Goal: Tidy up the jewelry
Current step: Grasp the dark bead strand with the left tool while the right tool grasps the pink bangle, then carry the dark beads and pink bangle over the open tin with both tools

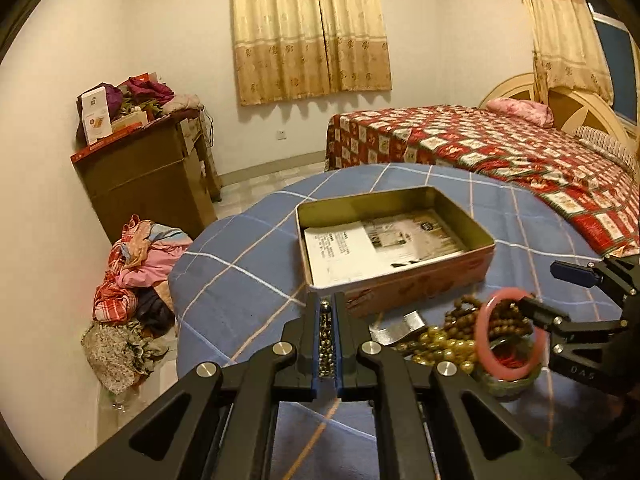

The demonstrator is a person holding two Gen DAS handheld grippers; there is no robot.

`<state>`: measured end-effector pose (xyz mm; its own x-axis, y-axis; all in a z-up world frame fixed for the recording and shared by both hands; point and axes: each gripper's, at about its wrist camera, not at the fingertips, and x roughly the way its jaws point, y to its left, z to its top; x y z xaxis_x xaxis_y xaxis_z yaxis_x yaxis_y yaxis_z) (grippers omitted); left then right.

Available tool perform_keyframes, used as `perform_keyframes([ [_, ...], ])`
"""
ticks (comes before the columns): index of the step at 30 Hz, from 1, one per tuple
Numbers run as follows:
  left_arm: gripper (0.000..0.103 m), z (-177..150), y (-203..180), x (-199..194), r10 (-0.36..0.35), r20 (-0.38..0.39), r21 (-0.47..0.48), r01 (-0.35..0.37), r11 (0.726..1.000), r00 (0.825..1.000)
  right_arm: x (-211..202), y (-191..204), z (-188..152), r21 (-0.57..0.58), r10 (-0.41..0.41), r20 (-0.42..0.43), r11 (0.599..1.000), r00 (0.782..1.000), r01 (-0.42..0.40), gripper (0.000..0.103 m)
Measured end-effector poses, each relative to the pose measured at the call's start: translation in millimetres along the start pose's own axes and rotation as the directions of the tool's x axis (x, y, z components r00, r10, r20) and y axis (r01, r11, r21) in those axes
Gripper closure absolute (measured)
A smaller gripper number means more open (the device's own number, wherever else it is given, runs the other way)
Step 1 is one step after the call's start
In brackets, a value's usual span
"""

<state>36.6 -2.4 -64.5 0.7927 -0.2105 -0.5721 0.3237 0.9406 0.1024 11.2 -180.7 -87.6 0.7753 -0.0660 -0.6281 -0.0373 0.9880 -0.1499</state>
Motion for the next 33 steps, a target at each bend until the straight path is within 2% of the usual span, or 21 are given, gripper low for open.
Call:
perform_keyframes([
  [1,0.099,-1.1,0.8,1.8,0.001,-0.005,-0.002,-0.001,1.000,1.000,1.9,2.2,0.3,-0.009,0.010,-0.009,1.000,1.000,-0.010,0.048],
  [2,0.099,-1.7,1.4,3.0,0.000,-0.008,-0.004,0.000,1.000,1.000,2.5,3.8,-0.4,-0.015,0.019,-0.017,1.000,1.000,-0.019,0.061],
  [3,0.099,-2.4,1.7,3.9,-0.002,-0.012,-0.004,0.002,1.000,1.000,3.6,5.2,-0.8,-0.020,0.033,-0.025,0.999,0.999,-0.034,0.078],
  [4,0.099,-2.9,1.1,4.4,-0.004,-0.014,-0.003,0.004,1.000,1.000,4.1,6.6,-1.6,-0.024,0.045,-0.031,0.999,0.999,-0.045,0.088],
  [5,0.099,-3.3,1.3,4.1,-0.007,-0.014,-0.003,0.007,1.000,1.000,4.2,8.0,-2.5,-0.029,0.056,-0.039,0.998,0.998,-0.057,0.091],
  [9,0.099,-2.2,2.7,-0.1,-0.008,-0.004,-0.004,0.008,1.000,1.000,-3.4,8.6,-5.3,-0.028,0.074,-0.024,0.997,0.997,-0.075,0.092],
  [15,0.099,6.6,0.4,-7.3,0.007,0.022,0.022,-0.007,1.000,1.000,-20.5,9.2,6.2,-0.052,0.036,0.035,0.998,0.999,-0.035,0.092],
  [25,0.099,39.4,-6.2,0.0,0.021,0.076,0.088,-0.028,0.996,0.997,-12.6,-6.1,42.4,-0.068,-0.052,0.064,0.996,0.997,0.057,0.092],
  [33,0.099,59.1,-8.9,19.3,0.039,0.082,0.124,-0.049,0.991,0.996,-4.8,-16.5,69.6,-0.090,-0.087,0.085,0.991,0.993,0.095,0.092],
])
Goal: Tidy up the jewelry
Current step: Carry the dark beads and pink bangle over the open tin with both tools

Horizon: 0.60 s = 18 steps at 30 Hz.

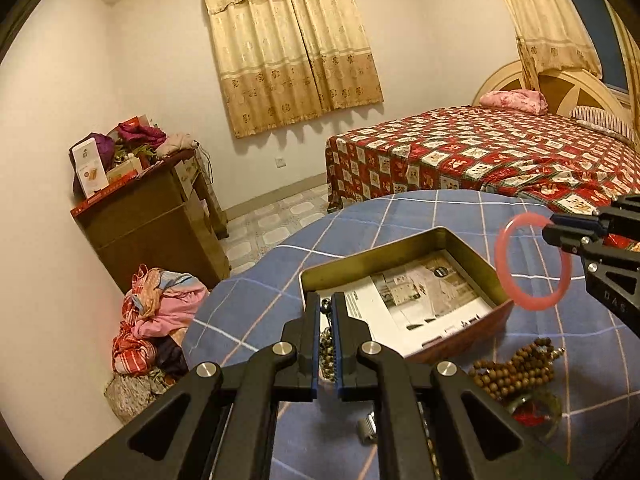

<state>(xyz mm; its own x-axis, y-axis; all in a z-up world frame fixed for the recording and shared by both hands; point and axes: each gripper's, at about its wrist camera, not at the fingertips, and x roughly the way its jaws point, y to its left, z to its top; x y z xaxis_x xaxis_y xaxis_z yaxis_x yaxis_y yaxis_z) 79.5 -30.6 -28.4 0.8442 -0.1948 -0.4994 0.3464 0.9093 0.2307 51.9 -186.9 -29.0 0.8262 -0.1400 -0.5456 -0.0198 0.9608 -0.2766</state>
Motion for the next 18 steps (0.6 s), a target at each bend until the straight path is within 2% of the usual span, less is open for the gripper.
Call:
perform_keyframes([
  [18,0.099,23.7,11.4,48.9,0.001,-0.028,-0.013,-0.002,1.000,1.000,36.4,3.4,28.7,-0.001,0.006,-0.022,1.000,1.000,-0.006,0.092],
])
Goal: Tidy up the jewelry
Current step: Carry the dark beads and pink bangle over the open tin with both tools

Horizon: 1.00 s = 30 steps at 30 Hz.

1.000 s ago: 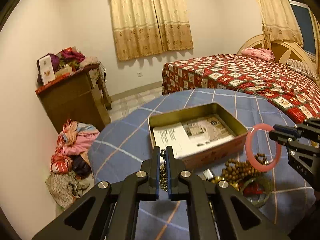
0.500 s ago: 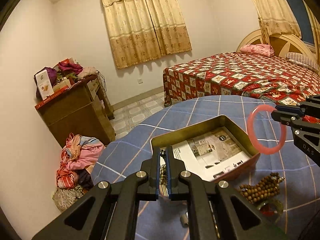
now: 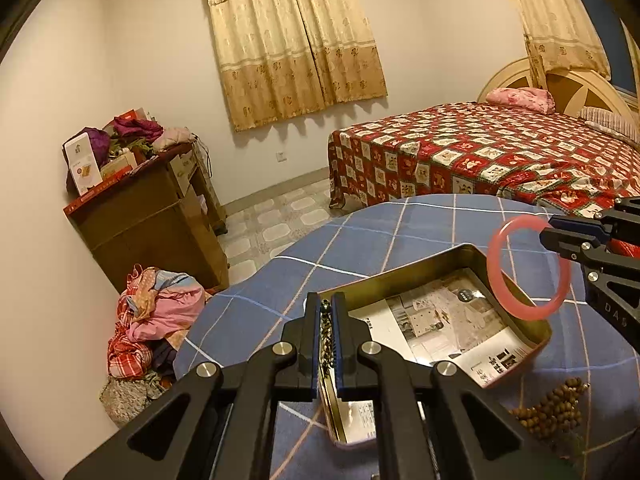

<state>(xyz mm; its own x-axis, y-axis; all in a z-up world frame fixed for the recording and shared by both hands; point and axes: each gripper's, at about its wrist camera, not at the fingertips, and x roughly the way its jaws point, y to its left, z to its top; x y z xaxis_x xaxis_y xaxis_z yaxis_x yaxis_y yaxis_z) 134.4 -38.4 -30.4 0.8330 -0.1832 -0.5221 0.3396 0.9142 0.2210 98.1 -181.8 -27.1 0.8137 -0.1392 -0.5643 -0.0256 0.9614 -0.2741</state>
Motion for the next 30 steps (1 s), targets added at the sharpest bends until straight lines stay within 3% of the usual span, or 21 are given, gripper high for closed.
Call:
perform_keyframes([
  [30,0.099,-17.2,-12.3,50.5,-0.008,-0.101,0.015,0.009,1.000,0.995,47.9,27.5,2.6,-0.016,0.014,-0.092,1.000,0.996,-0.015,0.092],
])
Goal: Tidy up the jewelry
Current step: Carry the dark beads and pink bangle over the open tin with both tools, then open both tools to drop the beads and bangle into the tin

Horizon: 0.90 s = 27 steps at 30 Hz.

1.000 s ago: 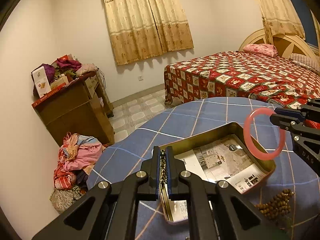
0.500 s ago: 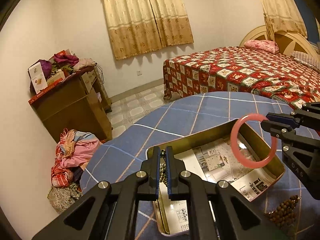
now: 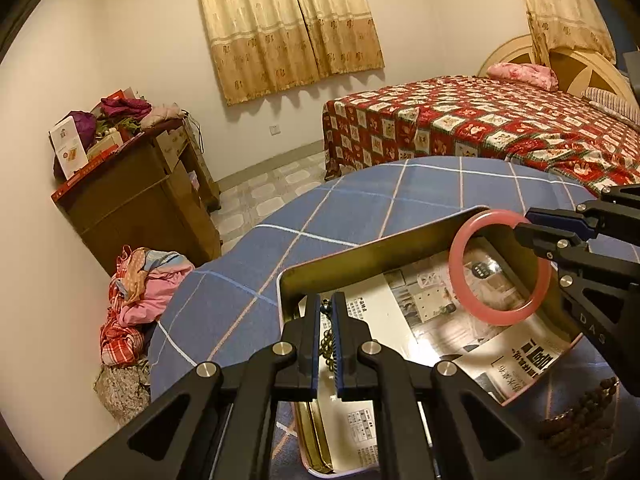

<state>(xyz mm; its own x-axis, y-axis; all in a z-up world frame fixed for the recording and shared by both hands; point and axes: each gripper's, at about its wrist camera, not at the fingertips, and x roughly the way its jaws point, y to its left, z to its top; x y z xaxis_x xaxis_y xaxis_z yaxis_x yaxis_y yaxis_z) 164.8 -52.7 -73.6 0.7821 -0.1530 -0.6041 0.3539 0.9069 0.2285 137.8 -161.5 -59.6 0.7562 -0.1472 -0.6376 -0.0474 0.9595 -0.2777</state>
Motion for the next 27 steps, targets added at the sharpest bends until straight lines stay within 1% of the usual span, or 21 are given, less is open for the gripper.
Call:
perform_keyframes([
  [14,0.099,-9.1,0.0,12.2,0.020,-0.040,0.012,-0.020,1.000,0.999,7.5,2.7,-4.8,0.003,0.018,-0.023,1.000,1.000,-0.018,0.091],
  [18,0.098,-10.1,-2.1,13.9,0.050,-0.055,0.029,-0.049,0.998,0.997,8.1,2.4,-6.2,0.009,0.030,-0.025,1.000,0.999,-0.030,0.090],
  [19,0.098,-9.8,-2.4,13.8,0.058,-0.058,0.031,-0.056,0.998,0.997,7.6,2.8,-7.1,0.013,0.043,-0.024,0.999,0.999,-0.043,0.089],
  [20,0.097,-10.0,-2.6,13.0,0.064,-0.062,0.033,-0.062,0.998,0.996,6.4,2.8,-7.9,0.014,0.050,-0.023,0.999,0.999,-0.049,0.081],
  [21,0.092,-10.5,-2.5,11.5,0.069,-0.063,0.033,-0.067,0.997,0.996,4.6,2.6,-9.2,0.015,0.060,-0.018,0.998,0.998,-0.060,0.069],
  [22,0.085,-11.0,-2.3,9.4,0.074,-0.063,0.032,-0.072,0.997,0.995,3.5,1.4,-9.8,0.018,0.064,-0.014,0.998,0.998,-0.064,0.063],
  [23,0.064,-11.9,-1.6,7.0,0.080,-0.059,0.027,-0.079,0.997,0.995,0.9,1.0,-10.7,0.021,0.065,-0.008,0.998,0.998,-0.065,0.053],
  [24,0.039,-13.0,-0.1,1.8,0.093,-0.043,0.019,-0.093,0.996,0.995,-1.6,0.5,-11.7,0.024,0.064,-0.002,0.998,0.998,-0.064,0.052],
  [25,0.031,-14.0,1.2,-3.4,0.106,-0.024,0.013,-0.106,0.994,0.994,-4.4,-0.6,-13.4,0.028,0.063,0.003,0.998,0.998,-0.063,0.052],
  [26,0.027,-15.2,2.3,-9.3,0.114,-0.003,0.009,-0.114,0.993,0.993,-6.2,-1.3,-13.8,0.030,0.062,0.002,0.998,0.998,-0.062,0.052],
  [27,0.027,-16.6,3.6,-14.5,0.107,0.004,0.006,-0.107,0.994,0.994,-9.5,-3.2,-16.0,0.034,0.062,0.001,0.997,0.998,-0.062,0.052],
])
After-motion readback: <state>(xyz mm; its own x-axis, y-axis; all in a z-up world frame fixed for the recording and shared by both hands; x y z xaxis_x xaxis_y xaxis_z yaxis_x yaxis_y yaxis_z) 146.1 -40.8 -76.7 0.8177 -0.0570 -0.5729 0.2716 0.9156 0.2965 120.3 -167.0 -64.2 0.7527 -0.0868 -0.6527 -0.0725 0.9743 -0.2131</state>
